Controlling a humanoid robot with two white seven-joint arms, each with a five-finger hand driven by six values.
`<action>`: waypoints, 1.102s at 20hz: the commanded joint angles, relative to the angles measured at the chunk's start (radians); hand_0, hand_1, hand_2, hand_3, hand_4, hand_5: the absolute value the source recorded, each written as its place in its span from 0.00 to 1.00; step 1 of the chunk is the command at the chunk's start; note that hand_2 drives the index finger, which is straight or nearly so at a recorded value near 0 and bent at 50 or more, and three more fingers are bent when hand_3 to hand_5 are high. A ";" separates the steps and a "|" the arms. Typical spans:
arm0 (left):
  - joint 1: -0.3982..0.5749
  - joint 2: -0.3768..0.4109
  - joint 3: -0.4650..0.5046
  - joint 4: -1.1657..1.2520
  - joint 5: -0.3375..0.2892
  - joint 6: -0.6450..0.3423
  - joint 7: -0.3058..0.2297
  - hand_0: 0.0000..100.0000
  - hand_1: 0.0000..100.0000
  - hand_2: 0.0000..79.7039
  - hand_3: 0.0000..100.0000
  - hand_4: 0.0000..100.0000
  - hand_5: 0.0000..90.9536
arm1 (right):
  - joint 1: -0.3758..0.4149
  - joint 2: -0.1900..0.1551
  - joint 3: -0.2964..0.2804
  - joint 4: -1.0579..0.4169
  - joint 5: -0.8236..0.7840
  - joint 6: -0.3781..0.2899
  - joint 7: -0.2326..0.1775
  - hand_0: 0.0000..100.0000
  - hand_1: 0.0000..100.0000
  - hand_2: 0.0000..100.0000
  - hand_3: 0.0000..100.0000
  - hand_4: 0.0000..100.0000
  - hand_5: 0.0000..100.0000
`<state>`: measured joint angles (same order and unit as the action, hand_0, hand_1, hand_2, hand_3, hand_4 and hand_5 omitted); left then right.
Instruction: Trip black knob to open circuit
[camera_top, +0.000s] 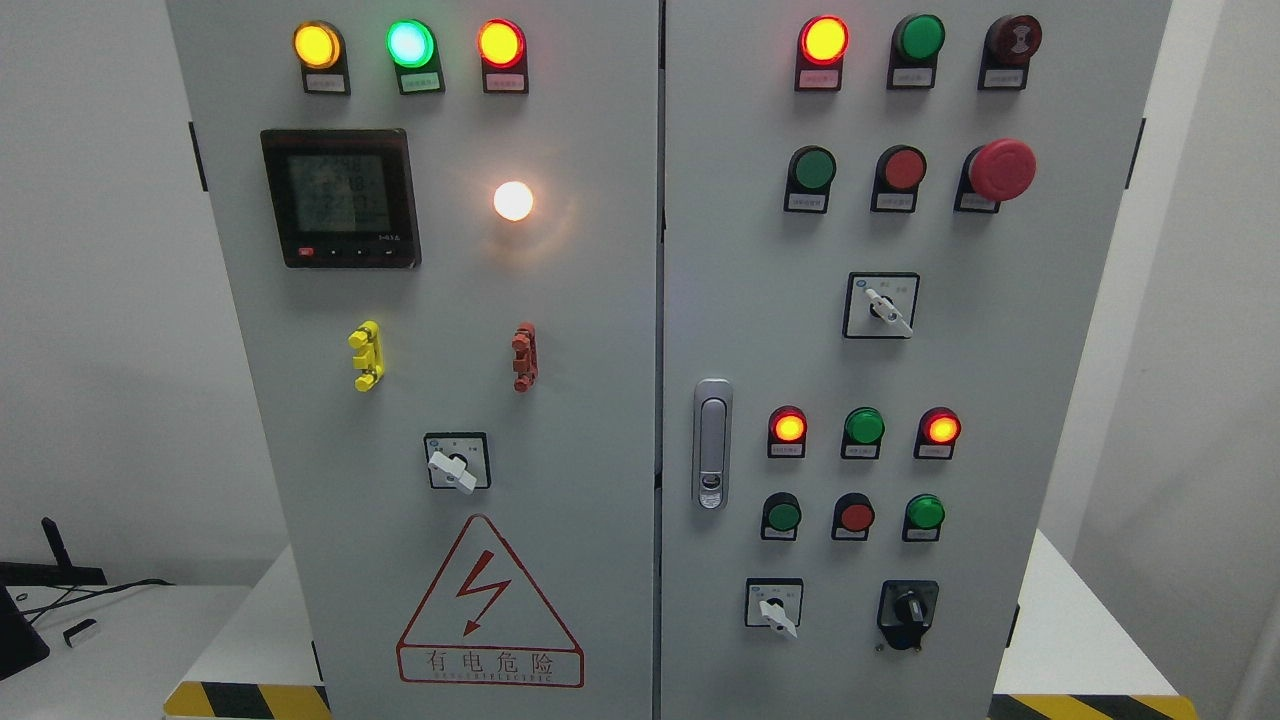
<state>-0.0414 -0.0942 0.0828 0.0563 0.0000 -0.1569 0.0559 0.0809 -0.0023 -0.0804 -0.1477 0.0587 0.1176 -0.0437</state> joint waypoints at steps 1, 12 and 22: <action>0.000 -0.001 0.000 -0.001 -0.031 0.000 -0.001 0.12 0.39 0.00 0.00 0.00 0.00 | -0.006 -0.019 -0.002 -0.003 -0.002 0.000 -0.002 0.26 0.32 0.00 0.00 0.00 0.00; 0.000 -0.001 0.000 0.000 -0.031 0.000 -0.001 0.12 0.39 0.00 0.00 0.00 0.00 | -0.007 -0.016 -0.002 -0.003 0.000 -0.001 -0.015 0.26 0.33 0.00 0.00 0.00 0.00; 0.000 -0.001 0.000 -0.001 -0.031 0.000 -0.001 0.12 0.39 0.00 0.00 0.00 0.00 | 0.079 -0.015 0.001 -0.217 0.000 -0.003 -0.001 0.27 0.32 0.00 0.00 0.00 0.00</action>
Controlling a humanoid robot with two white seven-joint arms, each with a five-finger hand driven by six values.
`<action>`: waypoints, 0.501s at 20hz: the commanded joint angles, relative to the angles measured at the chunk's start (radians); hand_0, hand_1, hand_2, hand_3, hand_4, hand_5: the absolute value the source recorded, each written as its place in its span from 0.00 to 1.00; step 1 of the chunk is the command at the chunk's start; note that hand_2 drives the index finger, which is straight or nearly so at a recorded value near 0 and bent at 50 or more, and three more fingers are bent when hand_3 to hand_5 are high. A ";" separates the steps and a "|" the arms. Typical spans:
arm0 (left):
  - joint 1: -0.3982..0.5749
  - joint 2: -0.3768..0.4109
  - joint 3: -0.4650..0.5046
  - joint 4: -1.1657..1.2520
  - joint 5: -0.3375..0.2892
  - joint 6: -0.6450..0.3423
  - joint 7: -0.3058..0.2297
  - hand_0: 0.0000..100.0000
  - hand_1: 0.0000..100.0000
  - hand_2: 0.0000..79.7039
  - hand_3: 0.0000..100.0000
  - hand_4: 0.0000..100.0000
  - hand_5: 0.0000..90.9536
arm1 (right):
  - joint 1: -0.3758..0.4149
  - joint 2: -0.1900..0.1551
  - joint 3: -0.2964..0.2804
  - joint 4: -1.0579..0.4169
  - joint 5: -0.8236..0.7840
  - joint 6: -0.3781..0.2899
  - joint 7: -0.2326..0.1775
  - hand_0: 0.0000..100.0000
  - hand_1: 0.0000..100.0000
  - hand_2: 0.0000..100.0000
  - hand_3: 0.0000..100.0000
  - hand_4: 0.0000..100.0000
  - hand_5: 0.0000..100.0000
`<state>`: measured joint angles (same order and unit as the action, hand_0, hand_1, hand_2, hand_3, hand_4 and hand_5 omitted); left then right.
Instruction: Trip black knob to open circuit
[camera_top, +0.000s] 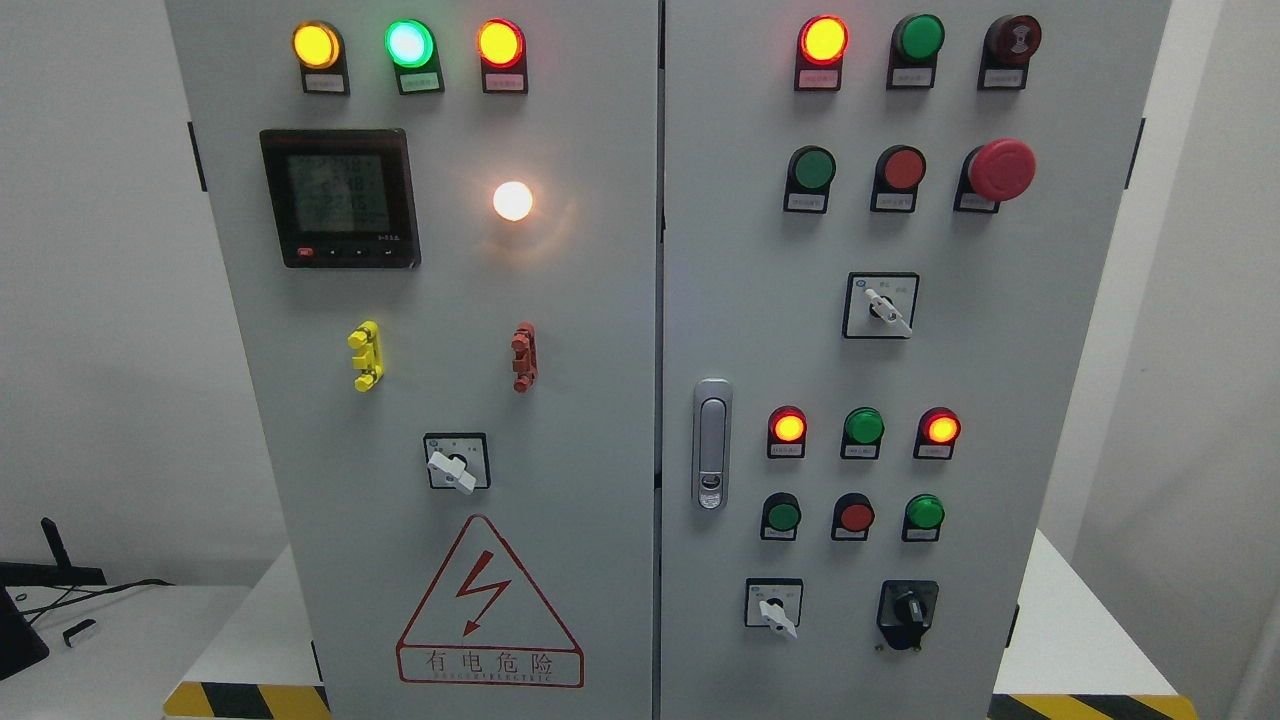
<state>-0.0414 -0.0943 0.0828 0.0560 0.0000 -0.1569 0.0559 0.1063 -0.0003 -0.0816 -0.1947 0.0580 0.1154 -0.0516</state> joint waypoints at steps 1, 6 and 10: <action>0.000 0.001 0.000 0.001 -0.031 0.000 -0.001 0.12 0.39 0.00 0.00 0.00 0.00 | 0.061 -0.017 0.002 -0.205 0.003 -0.002 0.007 0.27 0.32 0.00 0.00 0.00 0.00; 0.000 -0.001 0.000 0.001 -0.031 0.000 -0.001 0.12 0.39 0.00 0.00 0.00 0.00 | 0.179 -0.004 0.010 -0.463 0.003 -0.002 0.007 0.27 0.31 0.00 0.00 0.00 0.00; 0.000 -0.001 0.000 -0.001 -0.031 0.000 -0.001 0.12 0.39 0.00 0.00 0.00 0.00 | 0.236 0.020 0.006 -0.509 0.005 -0.107 0.007 0.27 0.31 0.00 0.00 0.01 0.00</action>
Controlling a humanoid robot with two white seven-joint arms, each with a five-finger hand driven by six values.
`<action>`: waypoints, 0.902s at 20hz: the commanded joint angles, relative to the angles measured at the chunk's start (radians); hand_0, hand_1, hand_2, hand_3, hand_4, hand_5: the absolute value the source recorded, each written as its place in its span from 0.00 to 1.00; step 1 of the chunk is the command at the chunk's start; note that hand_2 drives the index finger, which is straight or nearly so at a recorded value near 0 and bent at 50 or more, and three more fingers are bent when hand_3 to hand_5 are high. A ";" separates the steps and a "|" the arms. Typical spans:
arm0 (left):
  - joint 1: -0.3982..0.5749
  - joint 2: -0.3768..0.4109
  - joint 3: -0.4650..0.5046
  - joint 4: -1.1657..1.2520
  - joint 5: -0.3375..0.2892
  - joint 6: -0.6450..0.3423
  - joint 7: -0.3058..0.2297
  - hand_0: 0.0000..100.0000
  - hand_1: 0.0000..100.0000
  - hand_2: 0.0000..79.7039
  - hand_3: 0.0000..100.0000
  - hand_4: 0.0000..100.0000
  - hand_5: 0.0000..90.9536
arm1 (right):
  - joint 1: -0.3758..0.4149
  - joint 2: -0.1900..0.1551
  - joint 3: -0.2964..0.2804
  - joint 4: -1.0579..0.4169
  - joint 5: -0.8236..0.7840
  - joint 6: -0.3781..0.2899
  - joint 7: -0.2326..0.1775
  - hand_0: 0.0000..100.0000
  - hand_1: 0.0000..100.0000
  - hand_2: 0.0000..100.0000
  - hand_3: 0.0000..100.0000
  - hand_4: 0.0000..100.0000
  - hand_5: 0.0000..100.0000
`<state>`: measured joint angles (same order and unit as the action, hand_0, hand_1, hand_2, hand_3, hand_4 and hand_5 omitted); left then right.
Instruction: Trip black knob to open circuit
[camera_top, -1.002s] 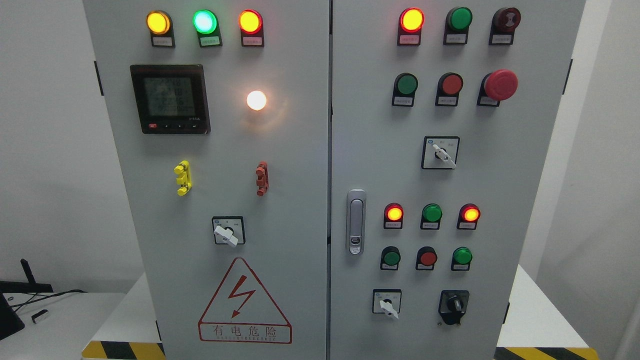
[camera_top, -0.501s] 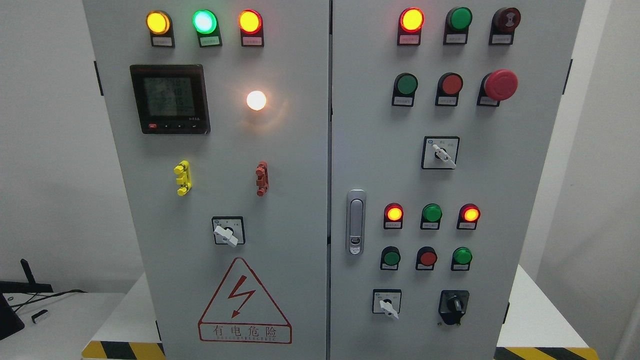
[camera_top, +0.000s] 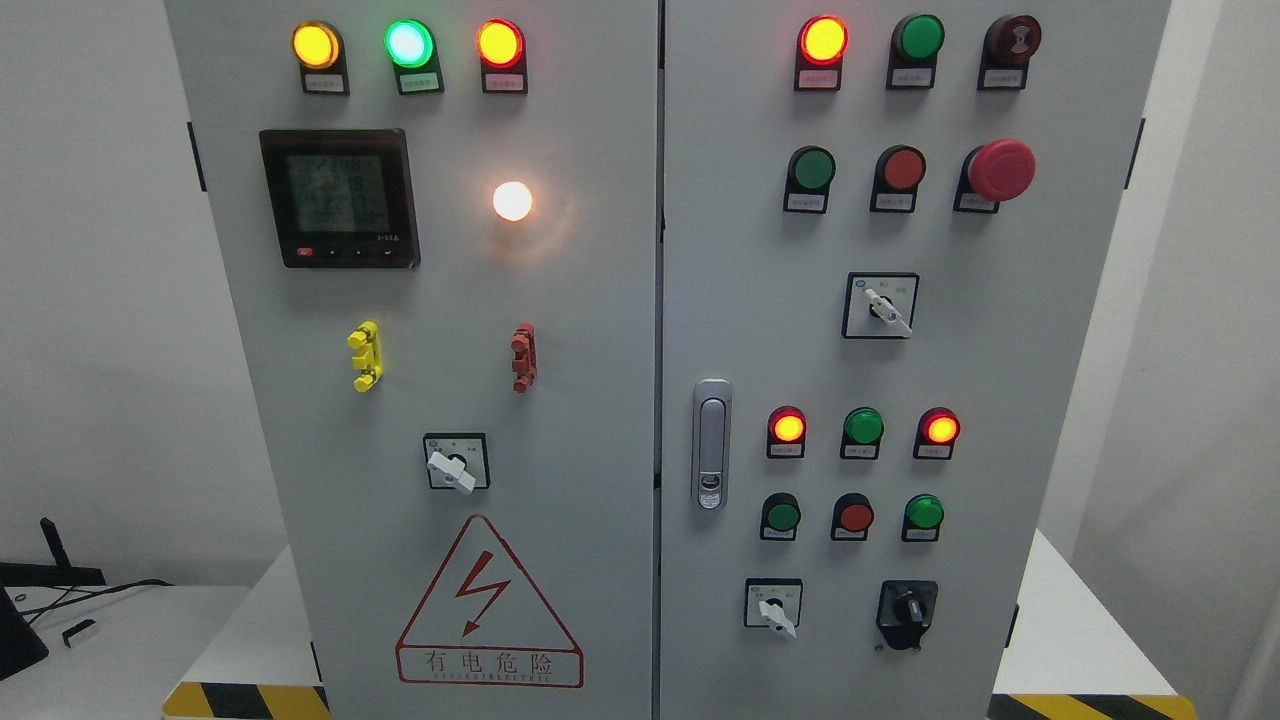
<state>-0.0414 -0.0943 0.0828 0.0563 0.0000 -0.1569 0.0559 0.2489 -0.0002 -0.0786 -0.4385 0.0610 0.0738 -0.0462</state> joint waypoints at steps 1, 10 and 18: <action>0.000 0.001 0.000 0.000 -0.031 0.000 -0.001 0.12 0.39 0.00 0.00 0.00 0.00 | 0.119 0.022 0.005 -0.279 0.002 -0.122 -0.004 0.27 0.31 0.00 0.00 0.02 0.00; 0.000 -0.001 0.000 0.000 -0.031 0.000 -0.001 0.12 0.39 0.00 0.00 0.00 0.00 | 0.276 0.083 0.014 -0.465 0.010 -0.444 -0.012 0.28 0.31 0.00 0.08 0.14 0.02; 0.000 -0.001 0.000 -0.001 -0.031 0.000 -0.001 0.12 0.39 0.00 0.00 0.00 0.00 | 0.322 0.088 -0.041 -0.610 -0.079 -0.738 -0.015 0.31 0.34 0.03 0.46 0.45 0.43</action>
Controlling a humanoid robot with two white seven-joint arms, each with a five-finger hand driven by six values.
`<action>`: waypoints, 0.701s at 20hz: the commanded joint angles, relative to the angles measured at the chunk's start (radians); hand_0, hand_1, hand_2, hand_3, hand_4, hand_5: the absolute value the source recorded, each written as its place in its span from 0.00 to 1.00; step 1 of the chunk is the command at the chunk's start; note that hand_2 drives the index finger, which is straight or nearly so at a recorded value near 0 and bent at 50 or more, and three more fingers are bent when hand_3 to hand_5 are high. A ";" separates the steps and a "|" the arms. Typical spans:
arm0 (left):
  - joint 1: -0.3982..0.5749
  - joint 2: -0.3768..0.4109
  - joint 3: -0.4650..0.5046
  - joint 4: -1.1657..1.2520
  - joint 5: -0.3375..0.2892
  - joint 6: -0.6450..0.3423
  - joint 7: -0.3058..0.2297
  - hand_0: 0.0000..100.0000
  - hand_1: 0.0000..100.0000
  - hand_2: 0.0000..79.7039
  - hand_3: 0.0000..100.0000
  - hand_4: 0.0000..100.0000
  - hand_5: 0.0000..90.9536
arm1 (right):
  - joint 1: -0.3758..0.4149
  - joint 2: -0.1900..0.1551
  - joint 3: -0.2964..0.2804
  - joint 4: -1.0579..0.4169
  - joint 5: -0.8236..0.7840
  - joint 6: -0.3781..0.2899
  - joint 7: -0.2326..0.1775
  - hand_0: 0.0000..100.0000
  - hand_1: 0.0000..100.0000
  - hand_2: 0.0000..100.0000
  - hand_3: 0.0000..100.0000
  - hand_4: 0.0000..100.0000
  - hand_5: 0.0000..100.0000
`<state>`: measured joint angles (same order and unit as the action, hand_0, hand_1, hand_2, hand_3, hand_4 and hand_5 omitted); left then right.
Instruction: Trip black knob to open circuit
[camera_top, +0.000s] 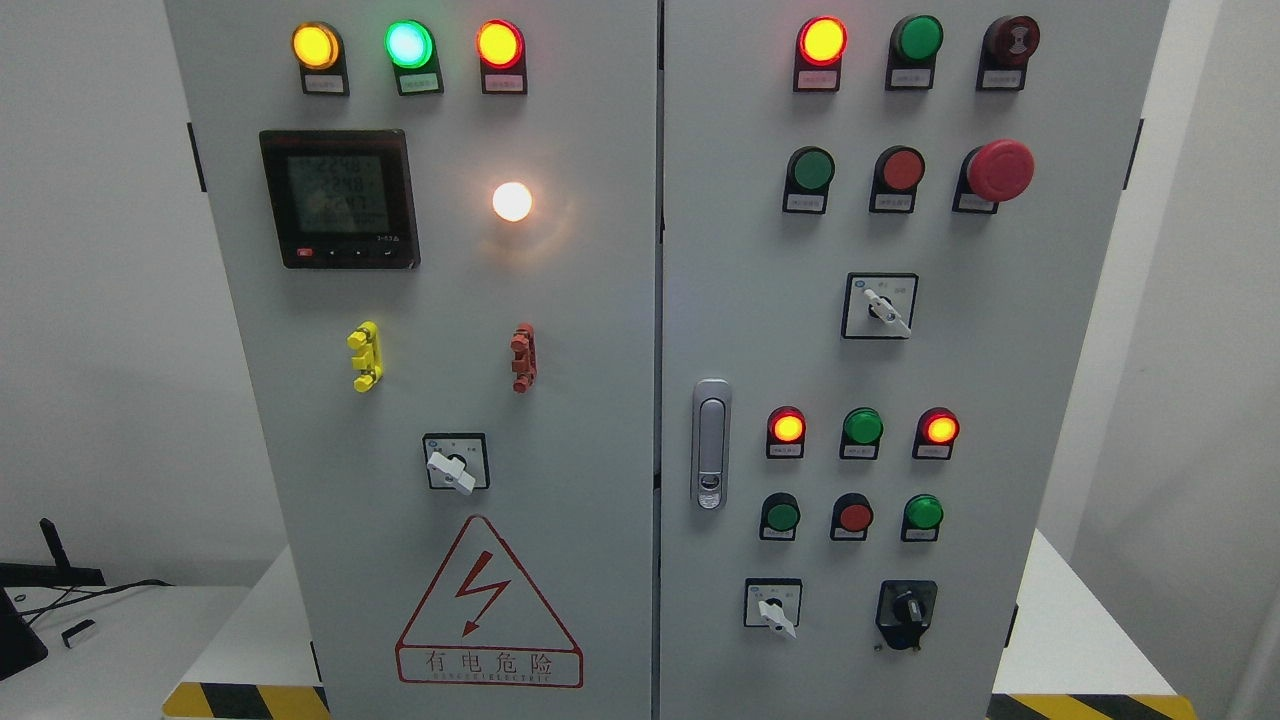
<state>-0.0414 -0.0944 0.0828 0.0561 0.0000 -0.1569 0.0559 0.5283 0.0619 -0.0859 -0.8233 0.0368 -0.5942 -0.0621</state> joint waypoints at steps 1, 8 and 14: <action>0.000 0.001 0.000 -0.001 -0.031 0.000 -0.001 0.12 0.39 0.00 0.00 0.00 0.00 | 0.044 0.024 -0.035 -0.278 -0.060 -0.079 -0.004 0.31 0.35 0.07 0.50 0.47 0.46; 0.000 0.001 0.000 -0.001 -0.031 0.000 -0.001 0.12 0.39 0.00 0.00 0.00 0.00 | 0.062 0.015 -0.121 -0.569 -0.060 -0.136 -0.019 0.31 0.39 0.27 0.57 0.55 0.57; 0.000 -0.001 0.000 -0.001 -0.031 0.000 -0.001 0.12 0.39 0.00 0.00 0.00 0.00 | 0.082 0.007 -0.228 -0.727 -0.057 -0.136 -0.027 0.26 0.46 0.36 0.60 0.59 0.63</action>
<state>-0.0414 -0.0943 0.0828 0.0561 0.0000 -0.1569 0.0559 0.5937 0.0715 -0.1847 -1.2293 0.0027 -0.7286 -0.0824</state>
